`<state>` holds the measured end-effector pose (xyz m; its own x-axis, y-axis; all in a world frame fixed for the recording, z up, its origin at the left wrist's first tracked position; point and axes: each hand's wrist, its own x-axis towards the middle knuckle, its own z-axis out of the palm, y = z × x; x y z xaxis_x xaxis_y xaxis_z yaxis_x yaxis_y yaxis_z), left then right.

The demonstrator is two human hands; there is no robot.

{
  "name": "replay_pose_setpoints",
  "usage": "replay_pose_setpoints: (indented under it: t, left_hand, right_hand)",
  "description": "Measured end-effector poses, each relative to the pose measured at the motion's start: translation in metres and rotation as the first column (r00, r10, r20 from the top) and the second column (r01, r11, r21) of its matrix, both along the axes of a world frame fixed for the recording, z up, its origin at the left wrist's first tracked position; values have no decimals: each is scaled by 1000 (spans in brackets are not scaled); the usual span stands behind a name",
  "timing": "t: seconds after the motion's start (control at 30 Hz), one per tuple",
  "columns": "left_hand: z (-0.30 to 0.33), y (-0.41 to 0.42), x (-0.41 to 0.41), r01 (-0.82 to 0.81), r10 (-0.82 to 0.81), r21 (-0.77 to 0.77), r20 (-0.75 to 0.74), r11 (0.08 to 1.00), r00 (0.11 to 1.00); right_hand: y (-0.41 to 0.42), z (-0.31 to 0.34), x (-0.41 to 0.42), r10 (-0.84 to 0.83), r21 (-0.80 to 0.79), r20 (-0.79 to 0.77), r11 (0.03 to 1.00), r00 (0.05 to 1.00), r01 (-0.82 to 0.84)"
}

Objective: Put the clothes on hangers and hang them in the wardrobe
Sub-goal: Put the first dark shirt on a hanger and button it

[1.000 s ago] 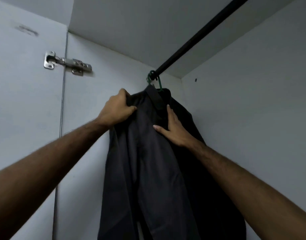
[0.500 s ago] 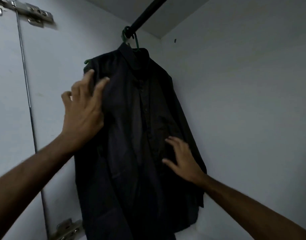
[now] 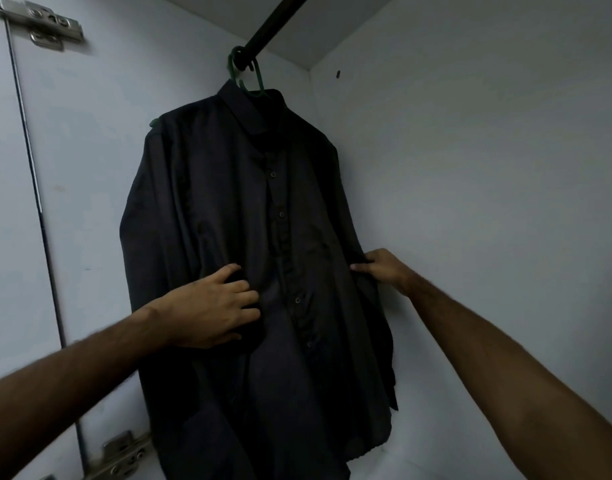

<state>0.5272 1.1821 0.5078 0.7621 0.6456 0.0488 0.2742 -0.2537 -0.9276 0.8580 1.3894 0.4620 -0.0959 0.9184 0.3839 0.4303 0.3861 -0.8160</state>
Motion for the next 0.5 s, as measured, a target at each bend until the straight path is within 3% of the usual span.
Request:
replay_pose_setpoints:
  t: [0.07, 0.13, 0.17, 0.23, 0.37, 0.43, 0.5]
  left_hand:
    - [-1, 1, -1, 29, -29, -12, 4, 1000, 1000]
    - [-3, 2, -2, 38, -37, -18, 28, 999, 999]
    - [-3, 2, -3, 38, -37, -22, 44, 999, 998]
    - [-5, 2, -1, 43, -41, -34, 77, 998, 996]
    - [-8, 3, 9, 42, -40, -12, 124, 999, 991]
    - [-7, 4, 14, 57, -59, 25, 129, 998, 990]
    - [-4, 5, 20, 84, -94, 79, 125, 993, 988]
  right_hand:
    - [3, 1, 2, -275, 47, -109, 959, 955, 281]
    - [-4, 0, 10, -471, 36, -370, 854, 801, 519]
    - [-7, -2, 13, -488, 48, -474, 817, 733, 575]
    - [-13, -8, 14, -422, 205, -533, 776, 733, 596]
    - [-41, -31, -11, -303, 638, -196, 683, 933, 356]
    - [-61, -45, -22, -323, 747, 10, 631, 946, 207]
    - [-76, -59, -32, -303, 827, 113, 557, 946, 80]
